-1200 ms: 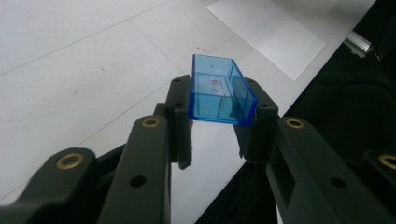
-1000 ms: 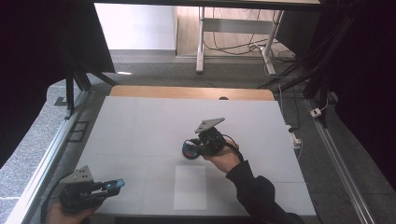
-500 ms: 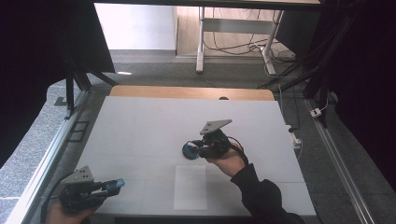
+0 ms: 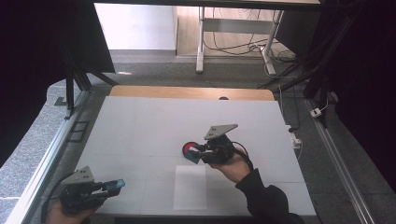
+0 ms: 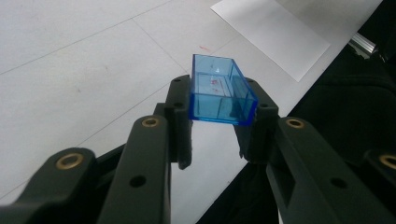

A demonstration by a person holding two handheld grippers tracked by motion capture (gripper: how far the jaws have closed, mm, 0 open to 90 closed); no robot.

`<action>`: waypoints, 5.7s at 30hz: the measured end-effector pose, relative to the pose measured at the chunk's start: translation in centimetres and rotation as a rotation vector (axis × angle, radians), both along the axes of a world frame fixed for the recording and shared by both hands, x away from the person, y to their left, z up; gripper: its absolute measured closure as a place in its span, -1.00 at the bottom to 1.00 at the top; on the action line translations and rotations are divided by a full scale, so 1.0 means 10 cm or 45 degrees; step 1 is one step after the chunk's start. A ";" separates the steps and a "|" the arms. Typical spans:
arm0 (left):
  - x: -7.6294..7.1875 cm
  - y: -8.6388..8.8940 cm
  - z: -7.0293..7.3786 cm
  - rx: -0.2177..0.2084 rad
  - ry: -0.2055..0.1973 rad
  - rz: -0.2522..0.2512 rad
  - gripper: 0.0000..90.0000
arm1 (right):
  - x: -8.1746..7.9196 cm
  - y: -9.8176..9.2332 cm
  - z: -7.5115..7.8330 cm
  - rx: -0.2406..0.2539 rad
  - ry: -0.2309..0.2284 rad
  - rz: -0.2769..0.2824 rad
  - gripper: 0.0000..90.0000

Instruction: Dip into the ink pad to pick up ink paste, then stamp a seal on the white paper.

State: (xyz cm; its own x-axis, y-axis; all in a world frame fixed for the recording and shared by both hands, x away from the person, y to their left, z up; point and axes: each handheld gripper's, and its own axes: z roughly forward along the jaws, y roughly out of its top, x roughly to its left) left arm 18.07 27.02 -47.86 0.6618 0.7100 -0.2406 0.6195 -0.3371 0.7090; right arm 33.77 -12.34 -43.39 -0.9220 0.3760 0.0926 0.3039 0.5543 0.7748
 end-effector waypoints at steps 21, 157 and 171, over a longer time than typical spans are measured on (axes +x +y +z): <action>0.00 -0.01 0.00 0.012 -0.004 -0.005 0.52 | -0.24 -0.05 -0.03 -0.015 -0.011 0.040 0.59; 0.01 -0.04 -0.01 0.032 0.005 -0.042 0.52 | -0.38 0.18 -0.63 -0.260 0.000 0.124 0.58; 0.01 -0.05 -0.01 0.041 0.009 -0.049 0.52 | -0.41 0.23 -0.59 -0.311 -0.036 0.144 0.58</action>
State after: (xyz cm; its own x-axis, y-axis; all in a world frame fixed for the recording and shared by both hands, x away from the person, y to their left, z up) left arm 18.15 26.55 -47.93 0.6874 0.6913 -0.2224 0.6102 -0.3837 0.6932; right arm 29.65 -10.08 -49.30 -0.9602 0.2789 -0.0144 0.2101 0.7552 0.6209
